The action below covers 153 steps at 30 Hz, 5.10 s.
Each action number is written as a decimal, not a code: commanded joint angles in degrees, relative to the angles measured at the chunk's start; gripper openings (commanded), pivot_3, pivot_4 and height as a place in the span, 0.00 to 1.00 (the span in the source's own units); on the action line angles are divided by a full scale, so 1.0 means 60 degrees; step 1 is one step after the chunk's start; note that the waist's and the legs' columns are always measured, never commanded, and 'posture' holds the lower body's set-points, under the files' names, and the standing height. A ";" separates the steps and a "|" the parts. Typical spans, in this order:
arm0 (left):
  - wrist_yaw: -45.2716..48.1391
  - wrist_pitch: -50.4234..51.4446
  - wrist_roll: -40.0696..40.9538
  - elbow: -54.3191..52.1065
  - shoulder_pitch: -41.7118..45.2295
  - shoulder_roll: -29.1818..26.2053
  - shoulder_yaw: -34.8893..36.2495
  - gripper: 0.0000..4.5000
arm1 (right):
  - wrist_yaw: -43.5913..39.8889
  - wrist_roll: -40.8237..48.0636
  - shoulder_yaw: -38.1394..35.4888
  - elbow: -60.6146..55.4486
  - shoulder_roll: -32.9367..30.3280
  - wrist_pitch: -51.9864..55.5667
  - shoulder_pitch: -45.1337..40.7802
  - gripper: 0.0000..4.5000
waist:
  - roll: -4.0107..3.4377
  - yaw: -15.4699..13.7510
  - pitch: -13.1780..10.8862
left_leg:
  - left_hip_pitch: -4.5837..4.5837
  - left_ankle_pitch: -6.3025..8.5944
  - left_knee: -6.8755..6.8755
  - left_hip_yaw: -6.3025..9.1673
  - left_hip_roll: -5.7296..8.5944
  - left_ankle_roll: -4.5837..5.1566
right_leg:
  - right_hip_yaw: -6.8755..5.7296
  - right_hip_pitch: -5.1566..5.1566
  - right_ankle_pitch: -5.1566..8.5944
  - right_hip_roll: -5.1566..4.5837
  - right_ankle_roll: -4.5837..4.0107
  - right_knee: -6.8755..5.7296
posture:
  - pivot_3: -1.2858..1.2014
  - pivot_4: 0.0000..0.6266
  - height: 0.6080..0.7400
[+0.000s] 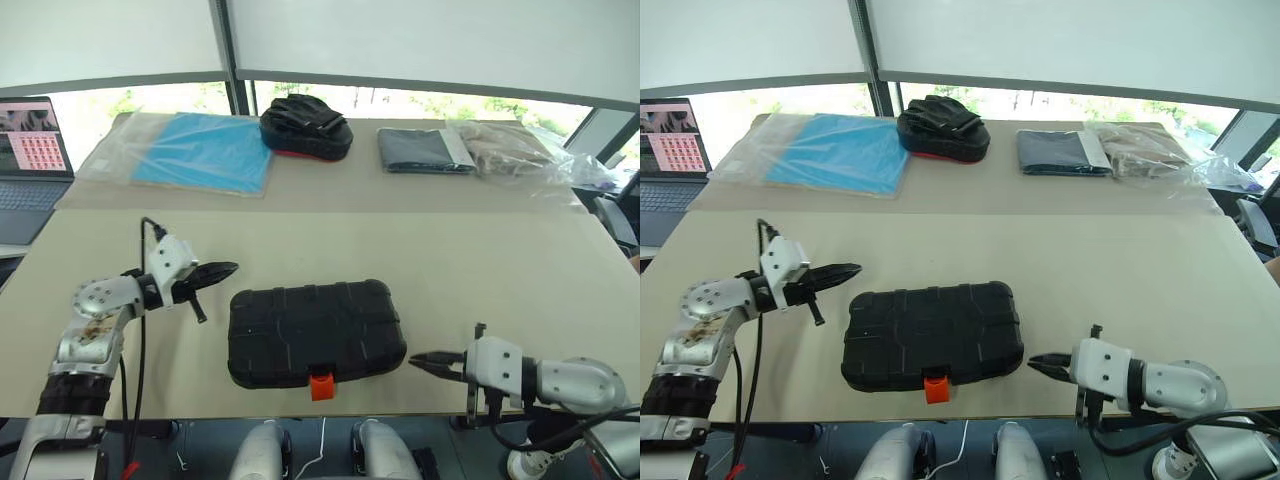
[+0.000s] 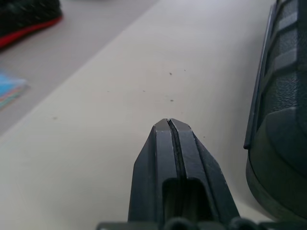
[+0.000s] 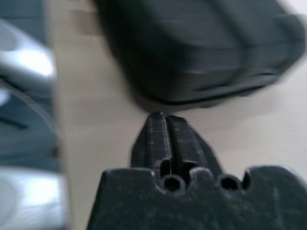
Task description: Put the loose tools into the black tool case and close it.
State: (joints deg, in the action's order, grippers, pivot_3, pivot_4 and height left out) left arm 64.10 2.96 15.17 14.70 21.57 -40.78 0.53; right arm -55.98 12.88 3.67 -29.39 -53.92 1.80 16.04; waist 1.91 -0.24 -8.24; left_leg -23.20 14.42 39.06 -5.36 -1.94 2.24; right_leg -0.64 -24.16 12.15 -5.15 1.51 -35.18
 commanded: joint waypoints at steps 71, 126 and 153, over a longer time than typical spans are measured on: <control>0.0496 0.2816 0.0410 -0.2044 0.0658 0.0725 -0.1707 0.00 | 0.1249 -0.0641 0.2031 0.1953 0.4379 0.3199 -0.5471 0.01 | 0.0026 0.0045 -0.0011 | -0.0005 -0.0005 0.0077 0.0033 0.0009 -0.0007 | 0.0007 -0.0018 0.0020 0.0003 -0.0014 -0.0133 | 0.52 0.24 1.00; 0.0815 0.1910 -0.0996 -0.0512 0.0628 0.0902 -0.2567 0.00 | 0.1448 -0.1270 0.2441 0.2603 0.5274 0.3102 -0.6328 0.01 | -0.0060 0.0250 0.0049 | 0.0056 -0.0007 0.0096 0.0029 -0.0022 -0.0007 | 0.0023 0.0009 0.0038 0.0035 -0.0044 -0.0164 | 0.52 0.24 1.00; -0.0932 -0.1983 0.0299 -0.1782 -0.5711 -0.0318 0.3469 1.00 | -0.2565 0.1509 -0.1500 0.4920 0.2948 -0.2602 -0.3924 0.99 | -0.0014 0.0081 0.0006 | 0.0168 0.0032 -0.0061 -0.0144 -0.0157 -0.0072 | 0.0130 -0.0026 0.0129 0.0123 -0.0111 -0.0134 | 0.52 0.24 1.00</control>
State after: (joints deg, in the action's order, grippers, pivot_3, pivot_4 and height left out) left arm 59.51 -7.86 16.95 5.80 -12.09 -42.45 19.72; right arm -70.48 19.80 -3.78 -0.97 -36.30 -11.61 -6.53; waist 1.82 0.25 -8.20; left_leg -22.20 14.62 38.77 -6.21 -2.91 1.79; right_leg 0.11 -24.31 12.78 -4.45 0.58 -35.98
